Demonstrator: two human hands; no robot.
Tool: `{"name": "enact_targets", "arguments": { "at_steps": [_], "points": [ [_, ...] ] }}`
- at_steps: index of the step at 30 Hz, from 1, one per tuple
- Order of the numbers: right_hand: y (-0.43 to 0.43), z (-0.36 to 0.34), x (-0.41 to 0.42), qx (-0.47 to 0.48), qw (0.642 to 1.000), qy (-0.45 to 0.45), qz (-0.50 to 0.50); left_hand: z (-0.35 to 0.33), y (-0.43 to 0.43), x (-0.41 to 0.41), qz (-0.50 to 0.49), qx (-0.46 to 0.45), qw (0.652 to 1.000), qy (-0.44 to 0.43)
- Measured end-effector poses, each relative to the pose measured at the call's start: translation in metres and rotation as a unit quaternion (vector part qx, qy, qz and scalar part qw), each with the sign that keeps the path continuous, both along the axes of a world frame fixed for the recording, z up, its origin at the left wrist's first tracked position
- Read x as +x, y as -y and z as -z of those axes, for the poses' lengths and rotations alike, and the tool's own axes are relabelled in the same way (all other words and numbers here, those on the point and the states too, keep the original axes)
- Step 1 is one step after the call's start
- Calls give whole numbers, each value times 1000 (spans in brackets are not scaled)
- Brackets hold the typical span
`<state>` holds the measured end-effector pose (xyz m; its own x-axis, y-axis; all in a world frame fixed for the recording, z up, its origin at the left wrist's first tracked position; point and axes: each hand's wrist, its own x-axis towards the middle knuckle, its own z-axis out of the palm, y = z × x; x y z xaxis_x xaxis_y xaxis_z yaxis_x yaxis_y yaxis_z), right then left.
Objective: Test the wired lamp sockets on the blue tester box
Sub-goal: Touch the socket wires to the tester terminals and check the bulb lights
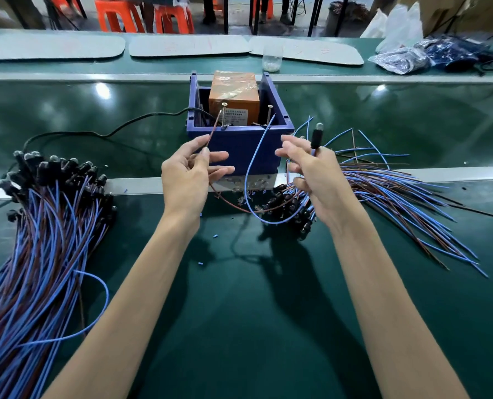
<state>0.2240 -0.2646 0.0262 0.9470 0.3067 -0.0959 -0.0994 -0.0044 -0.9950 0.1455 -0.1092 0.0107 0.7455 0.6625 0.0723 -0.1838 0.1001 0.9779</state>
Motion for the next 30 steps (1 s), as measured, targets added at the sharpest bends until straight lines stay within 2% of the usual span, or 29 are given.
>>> {"name": "enact_targets", "arguments": {
  "at_steps": [5, 10, 17, 21, 25, 28, 30],
  "points": [
    [-10, 5, -7, -87, 996, 7, -35, 3, 6, 0, 23, 2, 1000, -14],
    [-20, 10, -15, -78, 994, -17, -75, 8, 16, 0, 29, 7, 999, -26],
    [-23, 8, -25, -20, 991, -36, -126, 15, 32, 3, 32, -66, 997, -31],
    [-19, 1, -26, 7, 987, -21, -157, 16, 44, 2, -12, -105, 994, 6],
    [-19, -1, -27, -68, 978, -21, -198, 12, 51, 0, -24, -124, 990, 56],
    [-15, 0, -25, -42, 969, -20, -244, 7, 47, -3, -7, -102, 994, 41],
    [-12, 1, -24, -55, 967, -5, -250, 4, 41, -4, 5, -55, 998, 30]
  ]
}}
